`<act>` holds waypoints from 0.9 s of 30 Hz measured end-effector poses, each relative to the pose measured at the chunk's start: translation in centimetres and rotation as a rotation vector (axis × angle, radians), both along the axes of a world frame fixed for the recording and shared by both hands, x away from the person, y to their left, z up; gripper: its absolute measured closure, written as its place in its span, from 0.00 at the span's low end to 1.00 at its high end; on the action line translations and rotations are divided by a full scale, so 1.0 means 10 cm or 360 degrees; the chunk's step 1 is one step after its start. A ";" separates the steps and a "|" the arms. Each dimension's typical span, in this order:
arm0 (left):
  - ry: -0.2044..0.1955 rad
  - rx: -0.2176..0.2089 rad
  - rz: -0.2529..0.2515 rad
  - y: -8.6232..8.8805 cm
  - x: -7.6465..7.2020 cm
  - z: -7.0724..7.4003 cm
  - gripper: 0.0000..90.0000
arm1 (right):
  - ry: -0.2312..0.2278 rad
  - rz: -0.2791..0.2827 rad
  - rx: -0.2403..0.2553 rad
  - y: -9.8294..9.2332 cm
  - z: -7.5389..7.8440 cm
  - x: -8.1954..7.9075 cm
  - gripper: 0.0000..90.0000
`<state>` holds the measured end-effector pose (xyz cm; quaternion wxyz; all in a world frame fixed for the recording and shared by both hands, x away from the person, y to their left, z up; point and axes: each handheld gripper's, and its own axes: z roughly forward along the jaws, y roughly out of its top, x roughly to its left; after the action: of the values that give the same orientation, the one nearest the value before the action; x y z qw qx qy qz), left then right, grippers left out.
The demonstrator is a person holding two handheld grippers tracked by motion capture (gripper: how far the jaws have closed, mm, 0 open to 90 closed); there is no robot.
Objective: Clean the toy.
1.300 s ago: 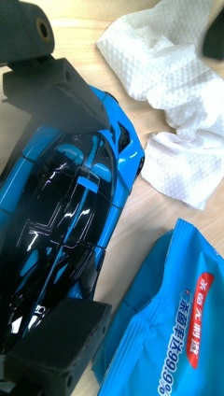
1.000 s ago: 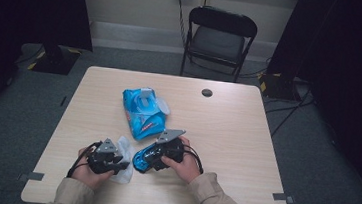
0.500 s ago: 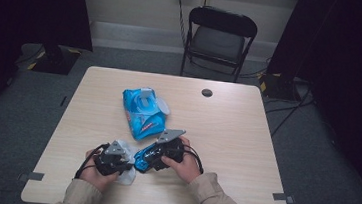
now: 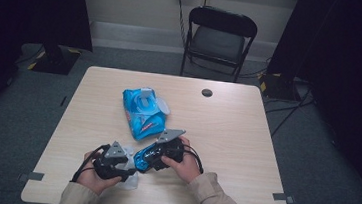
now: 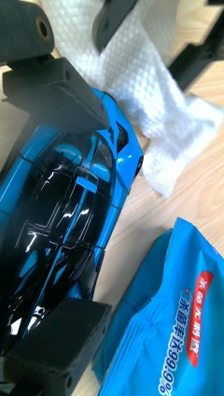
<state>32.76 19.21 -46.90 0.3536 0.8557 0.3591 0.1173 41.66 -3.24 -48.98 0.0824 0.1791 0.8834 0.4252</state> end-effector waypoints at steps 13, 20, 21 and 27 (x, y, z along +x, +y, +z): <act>-0.0134 -0.0034 0.0056 0.31 0.08 0.02 0.21 | 0.0001 0.0000 -0.0003 0.00 0.00 0.00 0.11; -0.0067 -0.0022 -0.0087 0.13 0.15 -0.17 0.27 | 0.0003 0.0000 -0.0006 0.00 0.00 0.00 0.11; -0.0032 -0.0017 -0.0110 0.10 0.15 -0.21 0.31 | 0.0003 0.0000 -0.0006 0.00 0.00 0.00 0.11; 0.0026 -0.0042 -0.0129 0.08 0.15 -0.22 0.69 | 0.0003 -0.0008 0.0004 0.00 0.00 0.00 0.11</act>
<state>34.29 20.03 -49.13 0.3663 0.8658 0.3285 0.0911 41.64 -3.21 -48.99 0.0823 0.1817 0.8825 0.4259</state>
